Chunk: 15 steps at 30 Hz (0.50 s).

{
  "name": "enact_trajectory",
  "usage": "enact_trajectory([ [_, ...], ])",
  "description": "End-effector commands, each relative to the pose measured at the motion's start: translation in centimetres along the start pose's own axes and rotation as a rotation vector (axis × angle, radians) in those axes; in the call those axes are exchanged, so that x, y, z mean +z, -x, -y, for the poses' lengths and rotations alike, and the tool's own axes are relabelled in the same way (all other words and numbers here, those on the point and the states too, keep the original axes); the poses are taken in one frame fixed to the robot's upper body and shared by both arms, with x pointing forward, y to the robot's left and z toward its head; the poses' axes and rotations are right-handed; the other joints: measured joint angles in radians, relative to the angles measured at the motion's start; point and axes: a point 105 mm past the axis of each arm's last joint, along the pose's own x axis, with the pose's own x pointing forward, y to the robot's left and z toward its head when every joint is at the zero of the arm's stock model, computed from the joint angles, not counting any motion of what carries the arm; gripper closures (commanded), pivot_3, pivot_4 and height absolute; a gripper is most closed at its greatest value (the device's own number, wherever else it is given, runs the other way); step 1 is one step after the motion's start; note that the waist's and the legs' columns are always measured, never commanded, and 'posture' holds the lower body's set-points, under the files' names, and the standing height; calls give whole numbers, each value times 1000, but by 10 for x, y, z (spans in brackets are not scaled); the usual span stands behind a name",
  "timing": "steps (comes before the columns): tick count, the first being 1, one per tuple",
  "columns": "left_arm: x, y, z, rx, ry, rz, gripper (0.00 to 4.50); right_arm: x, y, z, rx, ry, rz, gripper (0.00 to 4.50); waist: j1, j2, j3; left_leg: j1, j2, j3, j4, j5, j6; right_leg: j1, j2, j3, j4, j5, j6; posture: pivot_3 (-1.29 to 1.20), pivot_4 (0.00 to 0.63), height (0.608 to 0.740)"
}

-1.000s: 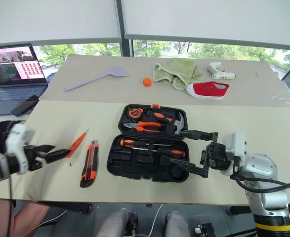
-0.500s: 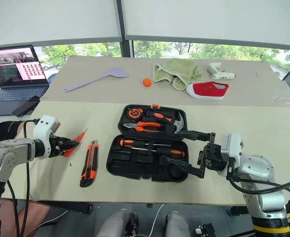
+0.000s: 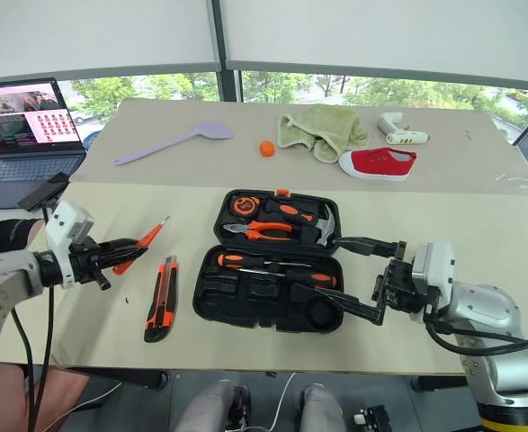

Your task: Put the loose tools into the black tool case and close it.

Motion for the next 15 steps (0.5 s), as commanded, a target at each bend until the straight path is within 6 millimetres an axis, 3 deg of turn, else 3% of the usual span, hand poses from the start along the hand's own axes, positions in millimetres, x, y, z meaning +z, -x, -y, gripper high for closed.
enact_trajectory([
  [1, 17, -26, 31, -280, -140, -22, 4075, 10, 14, 2, -26, 28, -31, 0, 8, 0, 0, 0, 0, 0, 0, 0, 1, 1, 0, 0, 0, 0, 0, 0, 150, 740],
  [3, 24, -54, 42, -372, -218, -60, 4075, 8, 21, 1, -36, 21, -68, 0, 17, 0, 0, -1, -1, 1, 1, 0, 1, 1, 5, -1, 0, 0, 1, 0, 150, 740],
  [8, 28, -103, 60, -477, -312, -140, 4075, 8, 23, -5, -45, -2, -95, 0, 18, -1, 1, -5, -1, 1, 4, 6, 14, 2, 13, 1, 0, 1, 3, 0, 150, 740],
  [15, 16, -123, 69, -525, -400, -225, 4075, 9, 24, -10, -61, -5, -103, 0, -1, -2, 1, -5, 1, 1, 4, 6, 15, 0, 16, 2, 1, 1, 3, 0, 150, 740],
])
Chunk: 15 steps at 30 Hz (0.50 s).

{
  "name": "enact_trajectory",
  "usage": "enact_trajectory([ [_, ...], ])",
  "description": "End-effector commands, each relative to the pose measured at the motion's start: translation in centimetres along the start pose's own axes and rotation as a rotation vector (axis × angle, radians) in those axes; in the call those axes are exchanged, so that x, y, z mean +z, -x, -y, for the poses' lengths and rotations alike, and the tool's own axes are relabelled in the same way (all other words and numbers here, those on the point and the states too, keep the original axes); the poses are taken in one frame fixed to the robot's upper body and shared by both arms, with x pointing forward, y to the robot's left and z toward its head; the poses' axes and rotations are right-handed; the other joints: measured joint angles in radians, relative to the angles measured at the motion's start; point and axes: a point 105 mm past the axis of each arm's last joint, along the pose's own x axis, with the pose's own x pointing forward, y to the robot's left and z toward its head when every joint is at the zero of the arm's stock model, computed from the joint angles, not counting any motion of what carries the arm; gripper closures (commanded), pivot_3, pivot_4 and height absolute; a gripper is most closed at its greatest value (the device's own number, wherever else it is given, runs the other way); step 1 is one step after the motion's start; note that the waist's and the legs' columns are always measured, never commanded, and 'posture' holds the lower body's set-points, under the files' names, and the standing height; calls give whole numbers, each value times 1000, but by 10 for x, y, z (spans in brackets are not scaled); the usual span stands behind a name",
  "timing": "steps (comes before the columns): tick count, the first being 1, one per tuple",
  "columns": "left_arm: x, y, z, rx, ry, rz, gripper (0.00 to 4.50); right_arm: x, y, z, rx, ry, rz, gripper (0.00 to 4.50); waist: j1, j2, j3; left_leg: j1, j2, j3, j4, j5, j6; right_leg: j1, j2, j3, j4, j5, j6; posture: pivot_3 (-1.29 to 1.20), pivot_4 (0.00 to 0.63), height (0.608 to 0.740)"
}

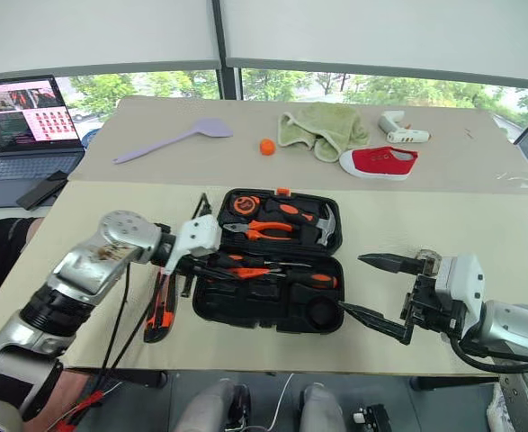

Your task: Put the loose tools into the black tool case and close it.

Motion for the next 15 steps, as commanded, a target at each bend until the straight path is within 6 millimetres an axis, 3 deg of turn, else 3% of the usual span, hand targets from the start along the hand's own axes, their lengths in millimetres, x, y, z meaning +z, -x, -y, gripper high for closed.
enact_trajectory([
  [1, -1, -4, -2, 1, -47, -50, 4075, 12, 2, -1, -14, 30, 27, 0, 2, 0, 0, 0, 0, 0, 0, 0, 0, 0, 0, 0, 0, 0, 0, 0, 150, 740],
  [4, -5, -8, -3, 9, -47, -80, 4075, 11, 3, -2, -20, 27, 25, 0, 4, 0, 0, 0, 0, -1, 1, -4, 7, 1, -1, 0, 0, 0, 0, 0, 150, 740],
  [15, -15, -19, -1, -25, -78, -159, 4075, 9, 1, -1, -19, 24, 30, 0, 11, 0, 0, 0, 0, -1, 3, -4, 7, 2, -1, 0, 0, 0, 0, 0, 150, 740],
])
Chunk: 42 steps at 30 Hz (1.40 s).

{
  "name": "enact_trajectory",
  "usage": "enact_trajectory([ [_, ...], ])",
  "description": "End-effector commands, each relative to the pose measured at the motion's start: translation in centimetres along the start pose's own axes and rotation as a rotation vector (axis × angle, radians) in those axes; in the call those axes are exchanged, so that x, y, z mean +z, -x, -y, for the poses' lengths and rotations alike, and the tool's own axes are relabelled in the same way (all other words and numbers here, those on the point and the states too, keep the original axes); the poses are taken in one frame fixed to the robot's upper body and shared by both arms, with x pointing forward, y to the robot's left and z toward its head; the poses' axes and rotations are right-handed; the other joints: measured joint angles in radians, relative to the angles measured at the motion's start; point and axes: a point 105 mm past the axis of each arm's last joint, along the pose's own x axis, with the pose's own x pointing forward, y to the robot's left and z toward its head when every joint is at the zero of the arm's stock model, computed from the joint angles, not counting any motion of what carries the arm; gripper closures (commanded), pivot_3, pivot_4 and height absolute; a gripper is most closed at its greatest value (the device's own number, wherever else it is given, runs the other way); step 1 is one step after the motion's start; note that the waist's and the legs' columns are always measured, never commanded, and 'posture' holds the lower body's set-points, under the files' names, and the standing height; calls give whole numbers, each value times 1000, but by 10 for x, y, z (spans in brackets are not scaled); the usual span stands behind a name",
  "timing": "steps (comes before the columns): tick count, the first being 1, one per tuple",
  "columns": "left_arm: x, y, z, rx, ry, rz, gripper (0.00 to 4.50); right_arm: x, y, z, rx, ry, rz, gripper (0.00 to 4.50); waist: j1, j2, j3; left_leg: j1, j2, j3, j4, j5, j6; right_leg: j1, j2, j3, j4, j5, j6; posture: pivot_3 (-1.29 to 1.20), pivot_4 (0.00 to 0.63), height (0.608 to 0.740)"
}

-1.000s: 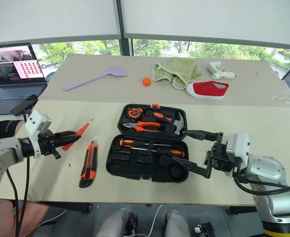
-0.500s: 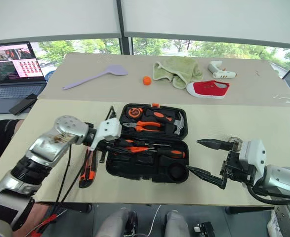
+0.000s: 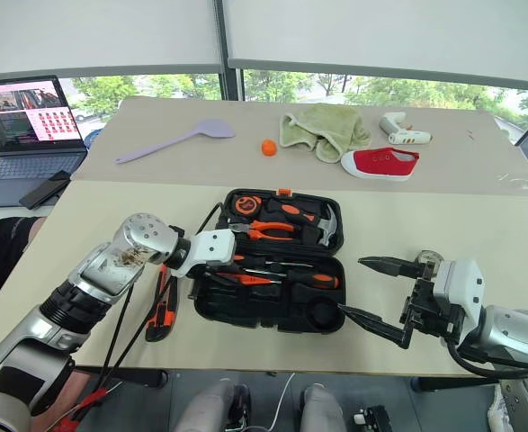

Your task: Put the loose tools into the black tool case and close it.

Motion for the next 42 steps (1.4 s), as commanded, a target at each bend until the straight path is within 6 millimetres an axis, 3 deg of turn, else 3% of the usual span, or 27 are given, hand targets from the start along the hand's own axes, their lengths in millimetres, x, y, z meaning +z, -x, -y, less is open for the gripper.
enact_trajectory([
  [1, -11, -6, 3, -26, 6, -63, 4075, 9, 0, 1, -5, 26, 36, 0, 4, 0, 0, 0, 0, 0, 1, 0, 0, 0, 0, 0, 0, 0, 0, 0, 150, 740],
  [3, -10, -5, 2, -21, 32, -60, 4075, 8, 0, 1, -3, 25, 38, 0, 5, 0, 0, 0, 0, 0, 1, 0, 0, 0, 0, 0, 0, 0, 0, 0, 150, 740],
  [5, -4, -3, -3, 13, 49, -27, 3072, 7, -1, 1, -3, 22, 41, 0, 5, 0, 0, 0, 0, 0, 2, -2, 3, 0, 0, 0, 1, 0, 0, 0, 150, 740],
  [6, 1, -3, 1, -17, 46, 3, 2845, 7, -1, 1, -2, 21, 41, 0, 5, 0, 0, 0, 0, 0, 3, -2, 3, 0, 0, 0, 1, 0, 0, 0, 150, 740],
  [8, 26, 2, 1, -24, 10, 143, 2037, 6, -2, 2, -1, 20, 44, 0, 5, 0, 0, 0, 0, -1, 5, -2, 3, 0, 0, 0, 2, 0, 0, 0, 150, 740],
  [9, 36, 5, 1, -21, 9, 199, 1842, 6, -2, 2, -1, 19, 44, 0, 6, 0, 0, -1, 0, -1, 5, -2, 4, 0, 0, 0, 3, 0, 0, 0, 150, 740],
  [14, 59, 23, 5, -3, 8, 291, 1842, 2, 7, 2, -26, -4, 34, 0, 6, 0, 0, -4, 1, -2, 9, -2, 2, -1, -1, -1, 3, 0, 1, 0, 150, 740],
  [19, 42, 25, -10, 141, 27, 304, 1842, 0, 6, 3, -36, -4, 42, 0, 6, 0, 0, -4, 1, -2, 9, 0, 0, 0, -1, -1, 3, 0, 1, 0, 150, 740],
  [22, 25, 16, -13, 170, 86, 331, 2499, 1, 0, 5, -34, 8, 64, 0, 5, 0, 0, -3, 1, -2, 9, 0, 0, 0, 0, -1, 3, 0, 1, 0, 150, 740],
  [26, 9, 2, -9, 149, 107, 348, 4119, 1, -3, 6, -40, 13, 82, 0, 6, 0, 0, -4, 1, -2, 9, 0, 0, 0, 0, -1, 3, 1, 1, 0, 150, 740],
  [27, 6, -2, -4, 126, 105, 344, 4354, -1, -3, 5, -43, 10, 79, 0, 7, 0, 0, -4, 0, -2, 9, 0, 0, 0, 0, -1, 3, 1, 1, 0, 150, 740],
  [35, -17, -20, 17, 67, 129, 254, 4354, -5, -1, 3, -71, -6, 80, 0, 7, 1, 0, -4, 0, -2, 9, -1, 1, 0, -1, -1, 3, 1, 1, 0, 150, 740],
  [40, -38, -28, 19, 100, 202, 163, 4354, -7, -3, 3, -76, -10, 84, 0, 6, 2, -2, -1, 0, -2, 9, -3, 4, 2, -1, 0, 3, 1, 1, 0, 150, 740],
  [42, -33, -27, 18, 117, 197, 195, 4354, -7, -4, 3, -75, -12, 85, 0, 6, 3, -4, 0, 1, -2, 9, -3, 5, 3, -2, 0, 3, 1, 1, 0, 150, 740],
])
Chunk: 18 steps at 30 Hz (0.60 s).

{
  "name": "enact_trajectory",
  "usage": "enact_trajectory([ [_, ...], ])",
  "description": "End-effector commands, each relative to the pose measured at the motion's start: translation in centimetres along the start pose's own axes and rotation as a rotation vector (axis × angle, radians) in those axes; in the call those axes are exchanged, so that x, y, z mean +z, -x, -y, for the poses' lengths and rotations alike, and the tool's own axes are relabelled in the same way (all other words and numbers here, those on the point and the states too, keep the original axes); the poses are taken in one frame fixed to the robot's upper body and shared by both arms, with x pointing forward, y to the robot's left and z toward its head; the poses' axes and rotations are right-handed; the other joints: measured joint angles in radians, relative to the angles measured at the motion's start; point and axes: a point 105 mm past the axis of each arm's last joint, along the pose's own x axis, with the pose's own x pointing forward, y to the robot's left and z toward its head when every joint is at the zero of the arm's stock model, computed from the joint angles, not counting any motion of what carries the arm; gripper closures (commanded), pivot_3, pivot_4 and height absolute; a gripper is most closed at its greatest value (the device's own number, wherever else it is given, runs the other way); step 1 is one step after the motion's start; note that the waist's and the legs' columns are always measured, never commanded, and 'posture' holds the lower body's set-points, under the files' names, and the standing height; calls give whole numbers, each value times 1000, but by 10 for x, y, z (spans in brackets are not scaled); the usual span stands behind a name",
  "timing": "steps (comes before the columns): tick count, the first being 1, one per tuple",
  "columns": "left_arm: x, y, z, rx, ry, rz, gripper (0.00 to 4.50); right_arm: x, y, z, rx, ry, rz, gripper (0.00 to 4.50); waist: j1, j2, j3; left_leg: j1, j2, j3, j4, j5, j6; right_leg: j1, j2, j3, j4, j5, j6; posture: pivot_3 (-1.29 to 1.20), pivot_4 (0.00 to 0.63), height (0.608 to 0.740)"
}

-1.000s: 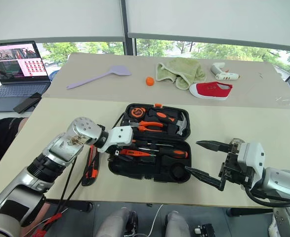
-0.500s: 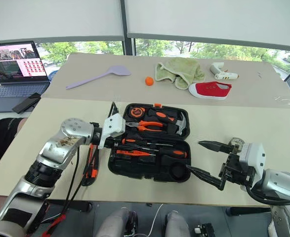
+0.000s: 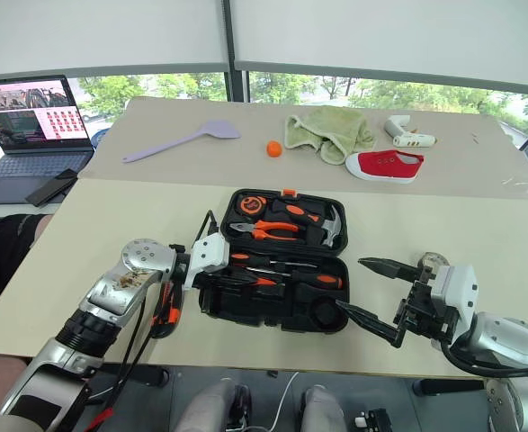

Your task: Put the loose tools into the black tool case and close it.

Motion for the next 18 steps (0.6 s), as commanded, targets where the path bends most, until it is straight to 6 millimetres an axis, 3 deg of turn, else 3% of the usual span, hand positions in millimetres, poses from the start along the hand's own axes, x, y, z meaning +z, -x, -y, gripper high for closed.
enact_trajectory([
  [1, -23, -1, 5, 26, 74, -70, 4354, 7, -1, 2, -11, 31, 33, 0, 0, 2, -1, 0, 0, 0, 0, 0, 0, 0, 0, 0, 0, 0, 0, 0, 150, 740],
  [5, 14, 24, -2, 95, 63, 137, 4354, 5, 4, 5, -18, 43, 23, 0, -2, 3, -2, 0, 0, 0, 0, 0, 0, -1, -1, 1, 0, 0, 0, 0, 150, 740],
  [9, 41, 74, 1, 245, 54, 271, 3327, -2, 16, 10, -32, 96, -27, 0, -16, 3, -2, -1, 1, 0, -1, 1, -2, -3, -1, 1, 1, 0, -1, 0, 150, 740],
  [12, 24, 116, 11, 368, 153, 237, 2146, -8, 20, 12, -41, 147, -31, 0, -27, 3, -2, 0, 2, 0, -2, 4, -7, -2, -2, 2, 0, 0, -1, 0, 150, 740],
  [15, -7, 154, 27, 486, 250, 128, 1042, -13, 24, 6, 25, 161, -18, 0, -30, 5, -1, 1, 2, 0, -3, 3, -8, -2, -2, 2, 0, 0, 0, 0, 150, 740],
  [18, -70, 216, 53, 794, 505, -54, 28, -23, 28, 6, 74, 93, -36, 0, -32, 5, -1, 2, 2, 0, -3, 1, -3, -2, -2, 2, -1, 0, 0, 0, 150, 740],
])
